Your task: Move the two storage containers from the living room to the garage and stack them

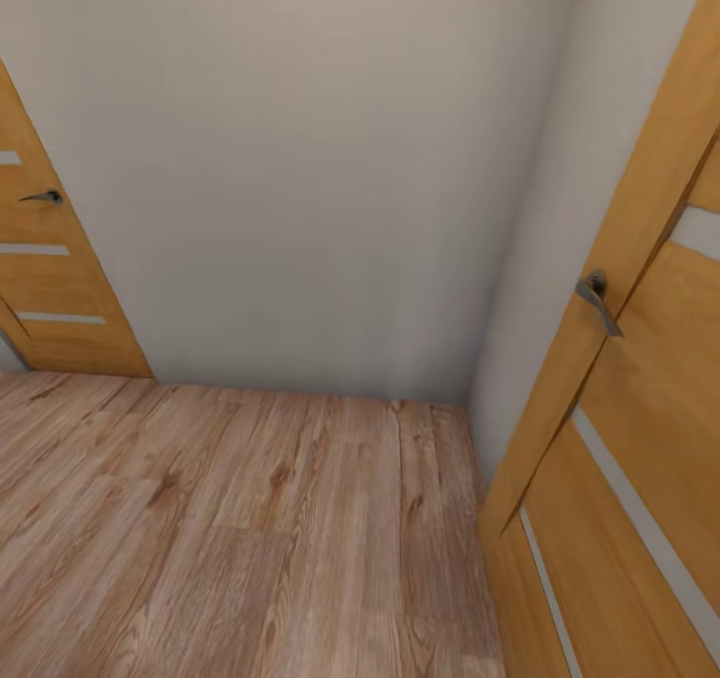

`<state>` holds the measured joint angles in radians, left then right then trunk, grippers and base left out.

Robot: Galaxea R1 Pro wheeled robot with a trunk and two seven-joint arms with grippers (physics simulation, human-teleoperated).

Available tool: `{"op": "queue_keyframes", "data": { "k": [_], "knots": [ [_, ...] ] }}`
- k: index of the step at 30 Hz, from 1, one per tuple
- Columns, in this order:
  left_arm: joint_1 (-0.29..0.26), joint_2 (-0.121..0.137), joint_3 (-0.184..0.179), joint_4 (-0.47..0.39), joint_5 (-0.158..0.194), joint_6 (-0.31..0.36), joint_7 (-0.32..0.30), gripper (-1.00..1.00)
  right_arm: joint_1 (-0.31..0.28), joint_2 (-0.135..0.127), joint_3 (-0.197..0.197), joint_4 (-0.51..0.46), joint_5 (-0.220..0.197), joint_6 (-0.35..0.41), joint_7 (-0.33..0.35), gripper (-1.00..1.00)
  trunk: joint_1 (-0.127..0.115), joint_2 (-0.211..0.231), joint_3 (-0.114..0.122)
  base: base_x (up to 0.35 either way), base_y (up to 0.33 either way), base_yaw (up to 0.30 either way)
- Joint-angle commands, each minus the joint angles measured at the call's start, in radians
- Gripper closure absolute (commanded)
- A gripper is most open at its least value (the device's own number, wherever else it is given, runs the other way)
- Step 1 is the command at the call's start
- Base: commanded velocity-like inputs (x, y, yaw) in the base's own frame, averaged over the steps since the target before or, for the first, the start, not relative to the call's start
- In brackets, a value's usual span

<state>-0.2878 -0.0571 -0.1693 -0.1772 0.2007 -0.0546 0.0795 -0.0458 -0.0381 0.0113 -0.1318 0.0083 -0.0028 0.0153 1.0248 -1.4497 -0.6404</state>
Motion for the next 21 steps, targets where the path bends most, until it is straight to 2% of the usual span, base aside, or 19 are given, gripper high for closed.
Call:
{"op": "queue_keyframes", "data": {
  "k": [1, 15, 21],
  "knots": [
    [-0.001, 0.0, -0.009, 0.001, 0.009, -0.004, 0.005, -1.0, -0.001, 0.0, 0.001, 0.0, 0.001, 0.0, 0.002, -1.0, 0.0, 0.0, -0.001, 0.154, 0.0, 0.0],
    [-0.001, -0.001, -0.009, 0.001, 0.009, -0.004, 0.005, -1.0, -0.001, 0.0, 0.001, 0.0, 0.001, 0.0, 0.002, -1.0, 0.0, 0.0, -0.001, 0.166, -0.001, 0.0],
    [-0.001, -0.004, -0.009, 0.001, 0.009, -0.004, 0.005, -1.0, -0.001, 0.0, 0.001, 0.0, 0.001, 0.0, 0.002, -1.0, 0.0, 0.0, -0.001, 0.172, -0.067, 0.0]
  ]
}}
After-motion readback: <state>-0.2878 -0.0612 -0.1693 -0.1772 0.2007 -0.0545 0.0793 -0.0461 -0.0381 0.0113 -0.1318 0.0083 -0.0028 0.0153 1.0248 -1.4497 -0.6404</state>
